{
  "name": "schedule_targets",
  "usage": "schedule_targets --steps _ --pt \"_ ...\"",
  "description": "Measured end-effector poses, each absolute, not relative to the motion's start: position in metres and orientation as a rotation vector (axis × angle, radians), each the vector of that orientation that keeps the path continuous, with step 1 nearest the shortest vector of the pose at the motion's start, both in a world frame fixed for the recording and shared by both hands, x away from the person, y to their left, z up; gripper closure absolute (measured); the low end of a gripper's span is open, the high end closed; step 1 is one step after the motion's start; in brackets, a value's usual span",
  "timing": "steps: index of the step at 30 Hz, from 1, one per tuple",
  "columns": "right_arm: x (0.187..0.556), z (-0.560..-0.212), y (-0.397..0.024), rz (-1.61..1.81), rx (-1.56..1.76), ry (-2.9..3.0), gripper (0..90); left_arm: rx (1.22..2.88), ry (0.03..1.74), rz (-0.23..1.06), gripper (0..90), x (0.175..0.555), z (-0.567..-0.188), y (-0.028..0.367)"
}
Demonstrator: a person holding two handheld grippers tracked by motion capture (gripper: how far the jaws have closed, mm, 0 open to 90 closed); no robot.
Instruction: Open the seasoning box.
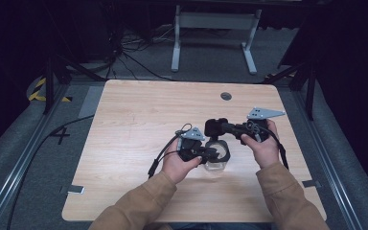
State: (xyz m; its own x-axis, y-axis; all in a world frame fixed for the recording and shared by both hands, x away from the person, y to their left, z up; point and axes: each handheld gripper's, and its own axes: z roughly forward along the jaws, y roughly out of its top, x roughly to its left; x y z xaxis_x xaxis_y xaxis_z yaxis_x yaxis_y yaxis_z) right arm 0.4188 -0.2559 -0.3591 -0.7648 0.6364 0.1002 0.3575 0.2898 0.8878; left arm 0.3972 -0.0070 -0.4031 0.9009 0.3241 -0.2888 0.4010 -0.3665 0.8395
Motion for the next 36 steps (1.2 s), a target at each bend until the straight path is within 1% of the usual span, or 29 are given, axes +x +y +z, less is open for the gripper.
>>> schedule_targets --steps 3,5,9,13,18,22,24,26,27,29,32,34,36 --pt "0.411 -0.354 -0.264 1.453 0.9 2.283 82.0 1.976 0.525 -0.048 74.7 0.394 -0.395 0.001" --pt "0.404 -0.35 -0.274 1.445 0.894 2.271 77.0 1.979 0.527 -0.028 73.2 0.393 -0.39 0.008" --pt "0.394 -0.348 -0.289 1.432 0.888 2.265 63.5 2.031 0.538 0.007 69.7 0.392 -0.381 0.027" --pt "0.385 -0.348 -0.306 1.388 0.912 2.251 56.6 2.049 0.573 0.018 66.8 0.391 -0.378 0.047" --pt "0.377 -0.352 -0.328 1.343 0.962 2.26 53.5 2.085 0.616 0.081 63.9 0.386 -0.377 0.071" --pt "0.371 -0.356 -0.345 1.299 0.996 2.26 51.4 2.116 0.627 0.102 60.5 0.385 -0.378 0.091" --pt "0.367 -0.36 -0.354 1.274 1.016 2.255 50.0 2.11 0.664 0.104 59.3 0.384 -0.38 0.102" --pt "0.365 -0.363 -0.361 1.256 1.029 2.252 49.1 2.095 0.69 0.104 56.6 0.385 -0.387 0.114" --pt "0.363 -0.366 -0.366 1.251 1.047 2.252 47.3 2.087 0.703 0.11 55.0 0.385 -0.39 0.118" --pt "0.363 -0.371 -0.372 1.238 1.066 2.266 44.7 2.104 0.743 0.105 54.6 0.386 -0.397 0.126" --pt "0.363 -0.382 -0.381 1.234 1.11 2.319 41.1 2.158 0.79 0.138 51.8 0.387 -0.405 0.136" --pt "0.363 -0.389 -0.384 1.232 1.125 2.321 38.8 2.143 0.829 0.13 50.7 0.387 -0.409 0.142" --pt "0.362 -0.395 -0.387 1.217 1.142 2.324 38.3 2.146 0.866 0.12 49.5 0.388 -0.414 0.151"
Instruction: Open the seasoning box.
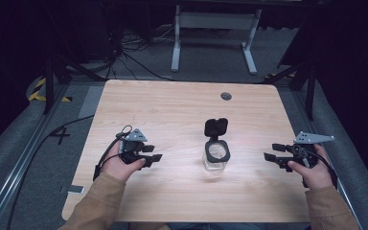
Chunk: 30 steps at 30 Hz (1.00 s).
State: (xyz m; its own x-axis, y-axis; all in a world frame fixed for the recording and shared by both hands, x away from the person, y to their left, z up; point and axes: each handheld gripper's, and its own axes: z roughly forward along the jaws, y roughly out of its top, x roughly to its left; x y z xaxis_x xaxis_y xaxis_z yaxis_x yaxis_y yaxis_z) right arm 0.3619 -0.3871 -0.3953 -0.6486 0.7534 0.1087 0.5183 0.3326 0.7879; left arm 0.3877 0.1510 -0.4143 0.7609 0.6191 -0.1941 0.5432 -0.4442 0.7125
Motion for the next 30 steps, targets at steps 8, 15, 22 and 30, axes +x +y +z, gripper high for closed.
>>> schedule_targets --steps 8,15,22,30 --pt "0.368 -0.422 -0.393 1.116 1.229 2.35 34.7 2.19 0.988 0.147 46.7 0.394 -0.436 0.176" --pt "0.372 -0.441 -0.391 1.018 1.219 2.376 31.9 2.237 1.004 0.145 44.7 0.401 -0.455 0.179" --pt "0.371 -0.456 -0.396 0.986 1.197 2.361 25.7 2.233 0.942 0.138 40.0 0.4 -0.464 0.168" --pt "0.372 -0.459 -0.393 0.969 1.182 2.354 25.1 2.213 0.927 0.177 39.0 0.4 -0.462 0.169"
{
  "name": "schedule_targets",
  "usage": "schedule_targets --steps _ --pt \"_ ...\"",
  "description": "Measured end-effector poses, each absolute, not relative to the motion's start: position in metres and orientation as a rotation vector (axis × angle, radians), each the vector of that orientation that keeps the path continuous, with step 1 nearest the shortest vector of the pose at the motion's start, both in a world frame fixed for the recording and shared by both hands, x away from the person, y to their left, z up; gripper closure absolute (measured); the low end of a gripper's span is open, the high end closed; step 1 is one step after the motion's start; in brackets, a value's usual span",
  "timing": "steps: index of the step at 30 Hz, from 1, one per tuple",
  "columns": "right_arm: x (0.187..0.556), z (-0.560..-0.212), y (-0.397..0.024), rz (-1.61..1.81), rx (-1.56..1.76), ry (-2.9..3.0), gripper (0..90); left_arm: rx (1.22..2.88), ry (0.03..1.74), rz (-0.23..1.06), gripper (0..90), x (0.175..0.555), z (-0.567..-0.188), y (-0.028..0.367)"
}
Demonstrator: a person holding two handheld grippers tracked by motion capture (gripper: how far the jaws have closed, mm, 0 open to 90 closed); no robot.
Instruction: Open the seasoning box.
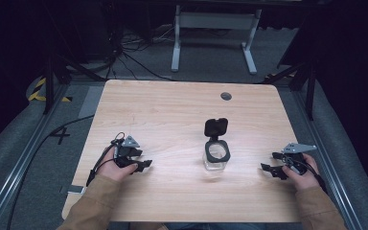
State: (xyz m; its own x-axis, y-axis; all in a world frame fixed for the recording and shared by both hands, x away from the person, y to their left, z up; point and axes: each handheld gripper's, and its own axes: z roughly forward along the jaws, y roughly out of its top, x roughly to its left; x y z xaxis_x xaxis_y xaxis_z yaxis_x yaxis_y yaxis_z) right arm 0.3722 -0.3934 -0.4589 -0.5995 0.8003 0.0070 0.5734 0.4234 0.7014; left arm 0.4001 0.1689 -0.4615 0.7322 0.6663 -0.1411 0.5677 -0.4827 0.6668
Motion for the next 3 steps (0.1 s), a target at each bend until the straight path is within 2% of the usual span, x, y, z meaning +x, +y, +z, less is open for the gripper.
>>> schedule_targets --steps 3 --pt "0.3723 -0.4585 -0.3928 0.971 1.178 2.355 25.1 2.2 0.929 0.192 38.5 0.4001 -0.4607 0.1679"
